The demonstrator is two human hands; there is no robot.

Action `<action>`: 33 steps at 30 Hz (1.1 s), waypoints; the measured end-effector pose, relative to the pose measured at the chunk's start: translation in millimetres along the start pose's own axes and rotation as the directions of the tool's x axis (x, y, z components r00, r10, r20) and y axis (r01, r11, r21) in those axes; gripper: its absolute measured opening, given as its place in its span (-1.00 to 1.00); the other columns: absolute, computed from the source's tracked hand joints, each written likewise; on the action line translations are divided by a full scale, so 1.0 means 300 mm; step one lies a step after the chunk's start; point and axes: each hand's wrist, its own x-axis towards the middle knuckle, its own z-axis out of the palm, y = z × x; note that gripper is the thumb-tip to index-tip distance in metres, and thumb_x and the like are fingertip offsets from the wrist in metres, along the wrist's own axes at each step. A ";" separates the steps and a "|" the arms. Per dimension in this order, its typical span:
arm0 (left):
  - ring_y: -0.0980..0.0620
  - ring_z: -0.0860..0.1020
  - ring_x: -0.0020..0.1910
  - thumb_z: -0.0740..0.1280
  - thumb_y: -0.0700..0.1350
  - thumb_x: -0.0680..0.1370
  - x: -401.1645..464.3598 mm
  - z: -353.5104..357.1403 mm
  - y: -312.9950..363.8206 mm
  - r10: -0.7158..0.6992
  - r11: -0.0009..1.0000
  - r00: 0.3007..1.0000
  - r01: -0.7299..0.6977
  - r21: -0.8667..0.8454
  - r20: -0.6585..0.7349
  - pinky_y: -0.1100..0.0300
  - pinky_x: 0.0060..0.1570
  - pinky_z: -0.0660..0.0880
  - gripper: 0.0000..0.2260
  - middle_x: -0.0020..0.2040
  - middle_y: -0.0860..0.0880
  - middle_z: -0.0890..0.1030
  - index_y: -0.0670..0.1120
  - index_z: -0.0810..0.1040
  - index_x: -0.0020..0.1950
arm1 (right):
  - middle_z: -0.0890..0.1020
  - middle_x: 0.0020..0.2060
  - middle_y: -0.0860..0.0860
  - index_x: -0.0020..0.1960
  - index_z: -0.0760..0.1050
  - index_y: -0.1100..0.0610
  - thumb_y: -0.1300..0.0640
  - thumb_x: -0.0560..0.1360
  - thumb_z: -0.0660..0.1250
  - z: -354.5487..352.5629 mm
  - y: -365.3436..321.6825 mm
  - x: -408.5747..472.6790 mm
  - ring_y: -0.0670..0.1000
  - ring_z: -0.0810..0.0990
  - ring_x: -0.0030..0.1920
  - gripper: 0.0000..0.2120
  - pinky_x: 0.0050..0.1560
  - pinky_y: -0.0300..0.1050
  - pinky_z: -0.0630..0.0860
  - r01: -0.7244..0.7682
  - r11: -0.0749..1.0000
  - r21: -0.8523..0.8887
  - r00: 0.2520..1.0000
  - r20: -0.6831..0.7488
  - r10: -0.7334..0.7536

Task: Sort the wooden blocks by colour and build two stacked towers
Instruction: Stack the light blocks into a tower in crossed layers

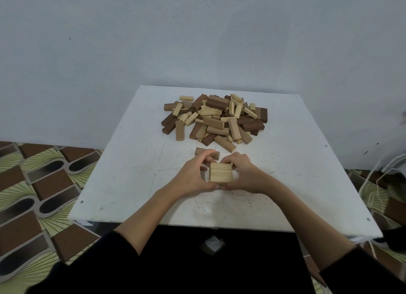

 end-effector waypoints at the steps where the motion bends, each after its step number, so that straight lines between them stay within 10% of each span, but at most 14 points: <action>1: 0.26 0.46 0.08 0.57 -0.21 0.27 0.002 0.000 -0.003 -0.003 1.000 1.000 0.003 0.000 -0.001 0.20 0.17 0.47 -0.26 0.07 0.12 0.49 -0.01 0.35 0.39 | 0.39 0.08 -0.02 0.20 0.39 0.08 0.10 0.32 0.52 -0.003 -0.001 0.003 -0.02 0.28 0.12 -0.48 0.08 -0.15 0.37 -0.006 1.000 0.008 1.000 0.010 0.006; 13: 0.24 0.26 0.27 0.57 0.01 0.31 -0.034 0.041 -0.021 -0.006 1.000 0.999 0.007 0.014 -0.046 0.35 0.23 0.30 -0.25 0.23 0.26 0.29 0.26 0.18 0.32 | 0.23 0.20 -0.05 0.49 0.04 0.04 -0.06 0.18 0.60 0.031 0.026 -0.053 -0.03 0.23 0.19 0.07 0.26 -0.08 0.33 -0.040 0.995 0.087 0.985 -0.166 0.055; 24: 0.02 -0.20 0.53 0.30 0.07 0.52 -0.062 0.087 -0.010 -0.001 0.900 0.999 0.018 0.435 -0.039 0.14 0.49 -0.20 -0.13 0.57 -0.09 -0.17 -0.20 -0.25 0.53 | -0.01 0.52 0.07 0.53 -0.17 0.19 -0.60 0.22 -0.32 0.171 0.013 -0.099 0.02 -0.07 0.48 0.14 0.49 -0.01 -0.06 -0.098 0.973 -0.207 0.960 -0.276 0.038; 33: 0.03 -0.25 0.52 0.22 0.13 0.56 -0.062 0.093 -0.021 -0.016 0.863 1.000 0.021 0.505 -0.015 0.24 0.41 -0.33 -0.16 0.55 -0.10 -0.25 -0.21 -0.29 0.52 | -0.09 0.53 0.08 0.53 -0.22 0.20 -0.54 0.27 -0.35 0.177 0.009 -0.100 0.05 -0.10 0.50 0.08 0.47 -0.04 -0.12 -0.097 0.960 -0.264 0.969 -0.244 0.031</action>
